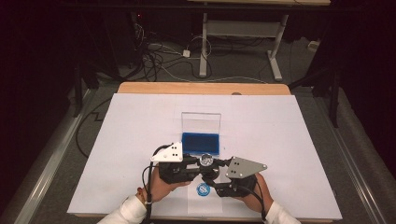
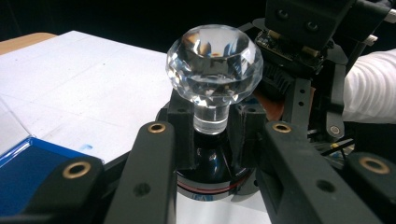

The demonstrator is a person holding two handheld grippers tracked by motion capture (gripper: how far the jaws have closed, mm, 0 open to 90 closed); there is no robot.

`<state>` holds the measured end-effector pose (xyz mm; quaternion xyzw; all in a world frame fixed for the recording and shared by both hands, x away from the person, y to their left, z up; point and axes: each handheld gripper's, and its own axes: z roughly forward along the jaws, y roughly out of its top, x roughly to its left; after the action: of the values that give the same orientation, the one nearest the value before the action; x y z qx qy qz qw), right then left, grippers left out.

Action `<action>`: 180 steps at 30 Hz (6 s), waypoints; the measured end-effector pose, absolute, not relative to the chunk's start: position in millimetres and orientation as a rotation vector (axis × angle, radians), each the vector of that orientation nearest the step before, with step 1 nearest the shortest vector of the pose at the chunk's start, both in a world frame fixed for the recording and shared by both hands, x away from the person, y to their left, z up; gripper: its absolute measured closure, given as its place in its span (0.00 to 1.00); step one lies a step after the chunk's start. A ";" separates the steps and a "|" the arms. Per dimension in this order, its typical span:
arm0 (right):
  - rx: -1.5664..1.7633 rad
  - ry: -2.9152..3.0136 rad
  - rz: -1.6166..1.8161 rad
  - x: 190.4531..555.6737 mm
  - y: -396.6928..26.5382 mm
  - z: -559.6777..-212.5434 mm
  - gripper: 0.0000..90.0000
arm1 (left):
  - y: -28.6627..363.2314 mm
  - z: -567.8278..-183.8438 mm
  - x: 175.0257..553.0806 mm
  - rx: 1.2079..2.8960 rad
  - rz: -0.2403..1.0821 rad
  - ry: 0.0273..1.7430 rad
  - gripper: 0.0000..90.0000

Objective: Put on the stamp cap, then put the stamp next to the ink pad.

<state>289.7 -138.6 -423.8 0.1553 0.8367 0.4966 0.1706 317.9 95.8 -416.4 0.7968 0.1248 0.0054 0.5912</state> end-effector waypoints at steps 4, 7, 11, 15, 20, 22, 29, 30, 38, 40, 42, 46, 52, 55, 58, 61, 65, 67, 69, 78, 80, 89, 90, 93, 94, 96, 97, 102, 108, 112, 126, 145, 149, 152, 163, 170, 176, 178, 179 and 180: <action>0.426 2.371 1.406 290.4 -139.5 -422.4 0.43 | 94.3 -414.1 316.2 1.856 0.036 0.285 0.79; 0.416 2.368 1.390 288.1 -138.1 -421.6 0.43 | 93.3 -413.9 317.4 1.858 0.041 0.309 0.64; 0.435 2.366 1.389 288.8 -137.7 -422.5 0.43 | 91.9 -414.8 317.7 1.850 0.052 0.339 0.59; 0.436 2.361 1.393 288.4 -136.9 -422.6 0.43 | 91.3 -414.1 318.3 1.853 0.040 0.339 0.55; 0.434 2.370 1.379 288.9 -135.9 -423.4 0.43 | 90.6 -413.1 319.0 1.863 0.030 0.339 0.51; 0.436 2.385 1.357 289.0 -135.1 -425.6 0.43 | 90.2 -411.1 319.0 1.878 0.034 0.337 0.48; 0.433 2.401 1.336 289.9 -133.2 -429.6 0.43 | 91.1 -408.9 316.7 1.912 0.060 0.306 0.55; 0.435 2.403 1.336 290.3 -133.6 -429.9 0.43 | 90.4 -408.2 315.4 1.923 0.079 0.300 0.59; 0.426 2.414 1.338 290.6 -133.8 -432.3 0.43 | 89.4 -408.0 314.6 1.931 0.074 0.297 0.59; 0.426 2.416 1.342 290.8 -134.4 -432.4 0.43 | 89.3 -407.9 315.0 1.934 0.067 0.299 0.58; 0.425 2.421 1.337 290.8 -134.4 -432.7 0.43 | 88.7 -407.2 314.0 1.945 0.082 0.289 0.58; 0.415 2.426 1.337 291.3 -134.3 -433.7 0.43 | 88.0 -407.4 313.8 1.955 0.071 0.290 0.59; 0.426 2.440 1.345 292.4 -134.1 -435.5 0.42 | 87.7 -408.5 315.5 1.960 0.051 0.301 0.59; 0.433 2.435 1.348 292.5 -133.6 -436.5 0.42 | 87.5 -408.1 315.2 1.956 0.058 0.305 0.59; 0.440 2.428 1.346 293.2 -132.7 -436.9 0.41 | 87.1 -407.5 315.1 1.957 0.065 0.305 0.59; 0.453 2.441 1.331 293.2 -130.8 -438.1 0.34 | 86.8 -407.4 315.0 1.958 0.064 0.307 0.60; 0.447 2.448 1.310 292.2 -127.4 -439.5 0.28 | 87.0 -406.4 315.3 1.965 0.070 0.303 0.60; 0.443 2.452 1.321 292.8 -127.7 -439.7 0.27 | 87.9 -405.4 315.4 1.961 0.072 0.301 0.59; 0.458 2.446 1.315 292.7 -128.6 -439.2 0.25 | 88.1 -405.1 315.3 1.959 0.062 0.301 0.59; 0.456 2.437 1.347 292.9 -130.5 -438.2 0.24 | 89.6 -401.8 312.8 1.966 0.059 0.266 0.60; 0.461 2.439 1.354 293.3 -132.0 -437.8 0.25 | 91.7 -401.8 314.2 1.957 0.053 0.274 0.60; 0.453 2.422 1.373 292.8 -135.2 -435.9 0.26 | 100.2 -398.4 315.2 1.926 0.058 0.286 0.59; 0.455 2.423 1.357 292.6 -134.6 -436.1 0.24 | 102.0 -397.1 315.4 1.915 0.057 0.282 0.59; 0.468 2.431 1.348 294.1 -136.2 -438.4 0.25 | 107.1 -392.3 314.6 1.902 0.069 0.285 0.59; 0.472 2.427 1.346 294.7 -136.9 -438.5 0.25 | 109.4 -391.3 315.0 1.900 0.066 0.286 0.59; 0.481 2.426 1.348 295.4 -138.3 -438.1 0.25 | 113.1 -389.8 315.6 1.899 0.080 0.294 0.59; 0.480 2.424 1.349 295.3 -138.8 -437.9 0.25 | 114.9 -389.2 316.2 1.897 0.083 0.299 0.59; 0.474 2.422 1.327 293.2 -143.1 -437.9 0.25 | 123.0 -385.1 318.1 1.902 0.116 0.314 0.59; 0.475 2.401 1.294 290.6 -155.6 -435.5 0.25 | 131.4 -381.8 321.2 1.938 0.162 0.355 0.60; 0.490 2.377 1.286 289.5 -166.2 -431.2 0.25 | 136.2 -381.7 324.5 1.967 0.182 0.387 0.60; 0.547 2.276 1.247 280.6 -208.8 -420.6 0.25 | 149.1 -379.1 328.7 1.987 0.225 0.407 0.60; 0.599 2.194 1.203 268.2 -249.2 -420.9 0.25 | 161.6 -380.2 337.0 2.009 0.296 0.451 0.59; 0.616 2.182 1.203 266.0 -256.8 -421.7 0.25 | 165.5 -378.8 337.9 2.012 0.328 0.461 0.59; 0.622 2.171 1.208 265.0 -261.2 -421.6 0.25 | 168.5 -378.6 338.9 2.011 0.344 0.471 0.59; 0.679 2.150 1.203 267.1 -275.4 -422.2 0.25 | 184.3 -377.3 355.3 2.002 0.386 0.539 0.59; 0.677 2.162 1.193 270.7 -271.8 -424.4 0.25 | 182.8 -387.1 374.5 2.052 0.367 0.577 0.59; 0.669 2.184 1.169 270.6 -270.9 -429.3 0.25 | 179.1 -398.6 390.2 2.068 0.330 0.615 0.60; 0.665 2.181 1.167 269.6 -270.8 -428.8 0.25 | 178.5 -402.1 394.5 2.070 0.337 0.627 0.60; 0.663 2.181 1.165 269.3 -270.7 -428.8 0.25 | 178.1 -404.0 397.0 2.073 0.338 0.640 0.59; 0.662 2.181 1.166 269.4 -270.7 -428.8 0.25 | 177.7 -406.2 399.3 2.078 0.337 0.646 0.59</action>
<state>269.4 -270.7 -428.8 0.2477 0.8162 0.4363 0.2866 399.3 177.7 -406.2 0.8413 0.2618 0.1364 0.4528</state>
